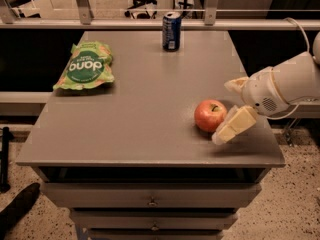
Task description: Move apple near green rice chip bag
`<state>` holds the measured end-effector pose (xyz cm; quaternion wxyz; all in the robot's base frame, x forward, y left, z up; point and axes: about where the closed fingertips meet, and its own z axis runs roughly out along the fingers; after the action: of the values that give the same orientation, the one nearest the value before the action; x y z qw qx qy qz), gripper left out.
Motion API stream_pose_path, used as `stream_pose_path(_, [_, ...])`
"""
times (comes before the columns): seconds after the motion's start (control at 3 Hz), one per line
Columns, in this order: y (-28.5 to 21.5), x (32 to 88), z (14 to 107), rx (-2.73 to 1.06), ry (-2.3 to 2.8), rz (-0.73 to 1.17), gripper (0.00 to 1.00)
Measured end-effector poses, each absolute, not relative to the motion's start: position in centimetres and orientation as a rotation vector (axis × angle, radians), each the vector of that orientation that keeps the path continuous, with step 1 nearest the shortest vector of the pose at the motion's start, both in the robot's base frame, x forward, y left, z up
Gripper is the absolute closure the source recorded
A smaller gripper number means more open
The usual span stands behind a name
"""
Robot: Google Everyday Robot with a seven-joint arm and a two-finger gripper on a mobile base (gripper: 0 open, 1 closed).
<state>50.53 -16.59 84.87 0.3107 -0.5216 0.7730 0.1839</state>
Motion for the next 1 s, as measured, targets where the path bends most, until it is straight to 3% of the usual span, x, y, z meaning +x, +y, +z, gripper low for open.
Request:
stream_pose_path(0.33, [-15.3, 51.2, 83.2, -1.351, 2.023, 0.525, 0.15])
stream_pose_path(1.0, [-13.9, 51.9, 82.4, -1.338, 2.016, 0.552, 0.61])
